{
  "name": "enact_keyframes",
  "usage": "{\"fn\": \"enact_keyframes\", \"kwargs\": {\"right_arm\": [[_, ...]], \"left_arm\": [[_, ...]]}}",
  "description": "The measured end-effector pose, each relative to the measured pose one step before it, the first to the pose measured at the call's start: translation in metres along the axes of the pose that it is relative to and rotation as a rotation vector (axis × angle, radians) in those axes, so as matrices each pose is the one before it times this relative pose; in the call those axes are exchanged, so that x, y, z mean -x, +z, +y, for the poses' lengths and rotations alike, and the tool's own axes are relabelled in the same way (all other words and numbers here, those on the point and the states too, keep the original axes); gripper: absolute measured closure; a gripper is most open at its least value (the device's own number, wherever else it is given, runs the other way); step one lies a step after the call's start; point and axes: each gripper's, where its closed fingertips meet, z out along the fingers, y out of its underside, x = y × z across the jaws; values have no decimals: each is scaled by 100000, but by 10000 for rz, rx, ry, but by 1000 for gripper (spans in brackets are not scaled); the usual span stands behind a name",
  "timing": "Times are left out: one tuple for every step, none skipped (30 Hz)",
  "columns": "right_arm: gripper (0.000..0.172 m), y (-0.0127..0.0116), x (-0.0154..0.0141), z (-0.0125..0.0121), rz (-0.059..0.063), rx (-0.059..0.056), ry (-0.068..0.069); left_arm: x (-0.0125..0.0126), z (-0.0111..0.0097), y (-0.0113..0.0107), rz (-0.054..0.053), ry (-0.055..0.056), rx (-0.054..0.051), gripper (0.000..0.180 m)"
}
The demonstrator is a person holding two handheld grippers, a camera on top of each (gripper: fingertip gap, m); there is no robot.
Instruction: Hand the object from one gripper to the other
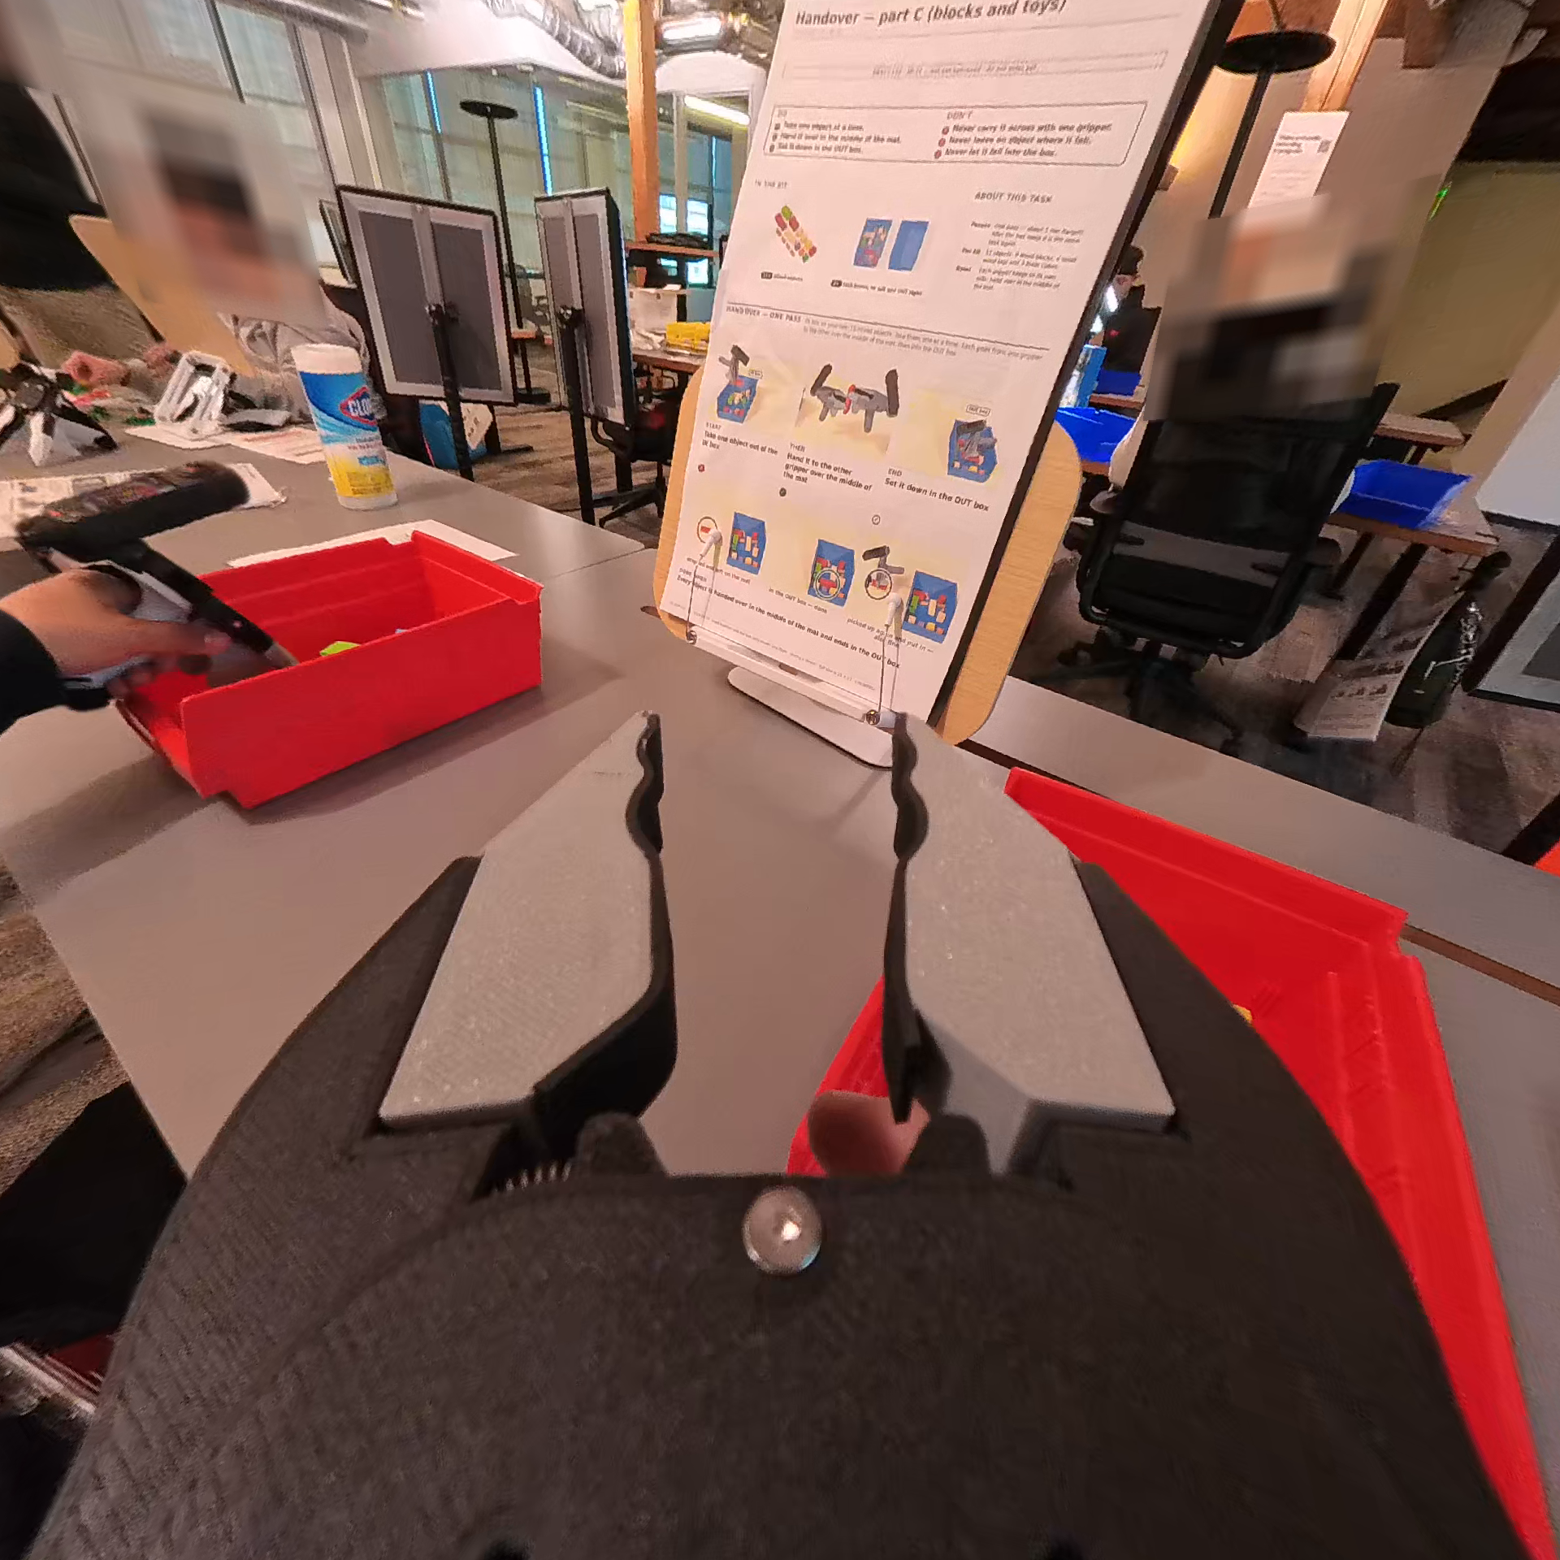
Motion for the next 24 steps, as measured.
{"fn": "enact_keyframes", "kwargs": {"right_arm": [[120,-141,-57,-13,12,-5,-6],[120,-129,-82,19,37,13,-15],[120,-136,-74,-10,36,-1,-24],[120,-142,-49,-64,16,-26,-18],[120,-168,-30,-129,4,-54,2],[120,-180,-23,-148,2,-68,15],[120,-178,-34,-121,6,-55,9],[121,-175,-82,-83,23,-34,-5],[121,-161,-106,-62,34,-25,-9],[121,-138,-117,-68,34,-37,8],[121,-116,-102,-80,16,-46,29],[122,-67,-62,-69,-9,-43,38],[122,-43,-19,-48,-27,-25,32],[122,-7,5,14,-18,1,13],[122,-2,8,41,0,23,-13],[122,5,32,55,3,28,-30],[123,16,62,56,-13,30,-28],[123,33,108,82,-39,35,-11],[124,98,162,125,-80,53,10],[125,195,274,194,-149,79,29],[124,301,403,258,-221,97,58],[121,439,505,304,-297,111,110],[115,575,638,352,-368,125,185],[111,717,818,349,-472,129,232]], "left_arm": [[94,-458,-51,-48,-12,-86,153],[76,-440,2,-20,-25,-84,146],[16,-263,161,6,-83,14,131],[-183,31,290,105,-64,179,127],[-273,92,296,137,-23,152,129],[-51,287,347,-31,-19,236,128],[-43,339,364,-59,42,238,128],[-189,149,174,40,55,98,129],[-80,-234,-120,40,-55,-166,130],[75,26,8,-77,-14,36,129],[-49,78,103,-8,39,72,129],[-71,-43,42,38,38,9,132],[114,-45,48,-45,9,26,134],[-227,-58,51,212,59,-1,146],[-47,-56,30,94,38,2,148],[48,-16,-5,-8,113,13,149],[227,-18,-104,-191,189,-48,149],[70,-204,-321,-143,229,-244,149],[-342,-494,-633,78,162,-490,149],[-781,-834,-1063,228,232,-761,149],[-1123,-1075,-1567,231,372,-991,149],[-1574,-1340,-1991,277,493,-1169,149],[-2369,-1667,-2162,576,609,-1285,149],[-3232,-2025,-2088,922,744,-1368,149]]}}
